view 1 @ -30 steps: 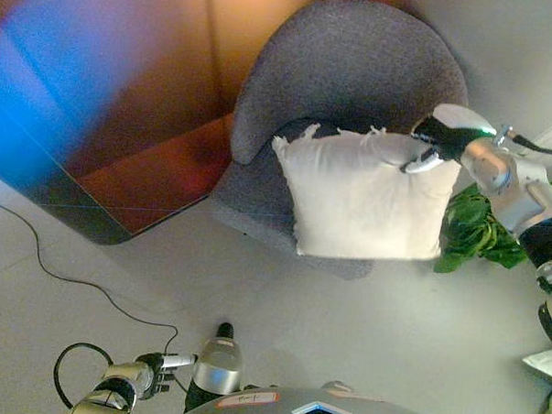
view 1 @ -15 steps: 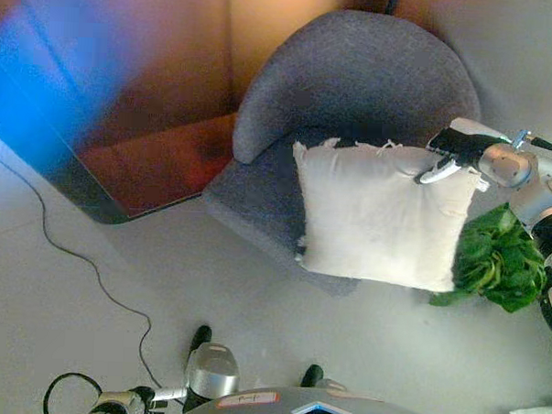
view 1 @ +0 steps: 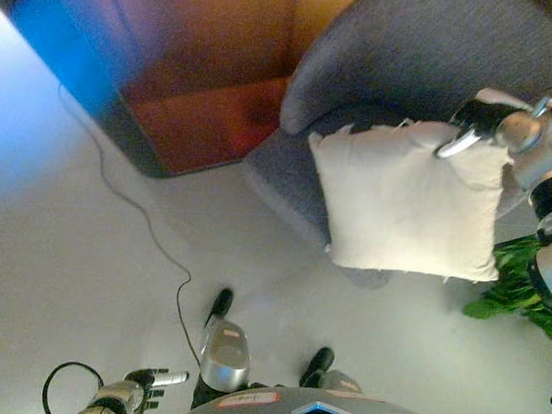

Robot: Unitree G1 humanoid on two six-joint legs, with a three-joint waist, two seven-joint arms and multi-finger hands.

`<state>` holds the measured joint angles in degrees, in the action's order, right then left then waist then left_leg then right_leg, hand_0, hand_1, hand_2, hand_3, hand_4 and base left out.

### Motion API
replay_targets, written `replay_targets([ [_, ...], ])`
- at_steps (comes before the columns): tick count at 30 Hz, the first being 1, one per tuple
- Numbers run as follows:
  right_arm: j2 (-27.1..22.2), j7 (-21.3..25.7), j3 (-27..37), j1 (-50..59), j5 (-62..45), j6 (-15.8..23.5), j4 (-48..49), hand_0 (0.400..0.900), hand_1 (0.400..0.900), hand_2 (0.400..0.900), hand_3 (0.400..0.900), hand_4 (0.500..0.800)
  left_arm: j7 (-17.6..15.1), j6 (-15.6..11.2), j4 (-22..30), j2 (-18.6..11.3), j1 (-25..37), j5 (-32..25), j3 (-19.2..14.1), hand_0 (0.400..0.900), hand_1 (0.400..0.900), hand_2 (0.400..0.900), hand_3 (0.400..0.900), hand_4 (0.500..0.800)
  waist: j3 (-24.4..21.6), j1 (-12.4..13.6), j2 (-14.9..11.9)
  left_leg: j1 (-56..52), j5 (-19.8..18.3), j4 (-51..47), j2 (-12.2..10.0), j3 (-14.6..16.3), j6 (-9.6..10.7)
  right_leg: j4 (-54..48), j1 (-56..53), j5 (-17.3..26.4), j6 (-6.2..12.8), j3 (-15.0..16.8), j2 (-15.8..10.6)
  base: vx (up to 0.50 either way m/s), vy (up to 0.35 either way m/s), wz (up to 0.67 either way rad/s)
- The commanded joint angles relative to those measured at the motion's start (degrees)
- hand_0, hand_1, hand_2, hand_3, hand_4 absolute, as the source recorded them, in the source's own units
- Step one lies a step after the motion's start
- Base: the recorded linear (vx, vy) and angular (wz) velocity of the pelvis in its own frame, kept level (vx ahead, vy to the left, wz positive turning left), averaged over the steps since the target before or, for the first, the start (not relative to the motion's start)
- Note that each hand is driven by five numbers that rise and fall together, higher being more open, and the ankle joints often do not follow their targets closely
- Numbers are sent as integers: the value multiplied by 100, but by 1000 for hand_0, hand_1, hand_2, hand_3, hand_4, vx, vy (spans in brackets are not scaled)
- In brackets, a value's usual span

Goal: Pick up the pillow and put it on the sofa.

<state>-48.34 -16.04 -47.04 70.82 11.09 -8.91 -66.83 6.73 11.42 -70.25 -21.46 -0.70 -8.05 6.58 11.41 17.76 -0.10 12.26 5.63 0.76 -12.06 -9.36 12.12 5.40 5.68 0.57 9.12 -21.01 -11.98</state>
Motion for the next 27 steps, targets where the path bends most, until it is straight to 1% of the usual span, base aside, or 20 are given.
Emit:
replay_targets([
  [1, -187, 765, -235, 1503, -211, -184, -98, 400, 400, 400, 400, 500, -2, -34, -204, -404, 68, -239, 448, 900, 900, 900, 900, 800, 266, 242, -43, -344, 12, -329, -404, -57, -127, 837, 815, -249, -26, 194, -409, -99, 0, 14],
  [2, -200, 934, -268, 1578, -151, -230, -141, 806, 806, 806, 806, 744, 6, -67, -194, -378, 41, -283, 472, 900, 900, 900, 900, 800, 302, 256, 10, -266, 54, -333, -413, -66, -128, 926, 920, -271, -45, 188, -438, -86, 24, 11],
  [3, -199, 974, -269, 1617, 21, -310, -192, 900, 900, 900, 900, 800, 16, -79, -189, -355, 20, -308, 477, 900, 900, 900, 900, 800, 318, 261, 48, -214, 89, -338, -426, -62, -124, 993, 994, -291, -62, 184, -458, -51, 28, 8],
  [5, -207, 1017, -324, 1660, 154, -281, -280, 900, 900, 900, 900, 800, 29, -73, -167, -316, -12, -353, 494, 900, 900, 900, 900, 800, 327, 274, 120, -139, 142, -357, -435, -81, -129, 1104, 1107, -340, -93, 203, -476, -26, 19, 7],
  [8, -228, 1094, -370, 1680, 215, -375, -298, 900, 900, 900, 900, 800, 94, -68, -152, -336, -41, -417, 490, 900, 900, 900, 900, 800, 324, 266, 168, -128, 152, -349, -435, -85, -130, 1206, 1177, -383, -109, 236, -501, 1, 16, -2],
  [14, -304, 1047, -419, 1642, 396, -432, -320, 900, 900, 900, 900, 800, 146, -98, -159, -311, -116, -474, 480, 900, 900, 900, 900, 800, 237, 190, 177, -268, 151, -368, -453, -8, -106, 1143, 1059, -415, -109, 319, -477, 47, 38, -13],
  [18, -382, 1016, -427, 1642, 442, -551, -343, 900, 900, 900, 900, 800, 226, -61, -217, -291, -136, -428, 454, 900, 900, 900, 900, 800, 214, 163, 138, -317, 129, -371, -444, 28, -93, 1043, 968, -397, -99, 329, -452, 18, 10, -9],
  [20, -460, 982, -419, 1627, 441, -657, -389, 900, 900, 900, 900, 800, 281, -83, -293, -300, -164, -394, 413, 900, 900, 900, 900, 800, 163, 131, 84, -377, 114, -384, -439, 74, -85, 937, 860, -377, -90, 334, -424, 22, -4, -12],
  [23, -633, 883, -352, 1467, 471, -668, -394, 900, 900, 900, 900, 800, 260, -114, -346, -304, -256, -329, 378, 900, 900, 900, 900, 800, 49, 80, 8, -507, 102, -422, -430, 150, -75, 722, 614, -336, -65, 323, -389, 53, -14, -10],
  [27, -825, 760, -267, 1241, 527, -648, -369, 900, 900, 900, 900, 800, 242, -59, -393, -312, -361, -208, 310, 900, 900, 900, 900, 800, -161, -12, -113, -710, 54, -399, -436, 298, -78, 467, 253, -278, -33, 351, -352, 100, -3, -22],
])
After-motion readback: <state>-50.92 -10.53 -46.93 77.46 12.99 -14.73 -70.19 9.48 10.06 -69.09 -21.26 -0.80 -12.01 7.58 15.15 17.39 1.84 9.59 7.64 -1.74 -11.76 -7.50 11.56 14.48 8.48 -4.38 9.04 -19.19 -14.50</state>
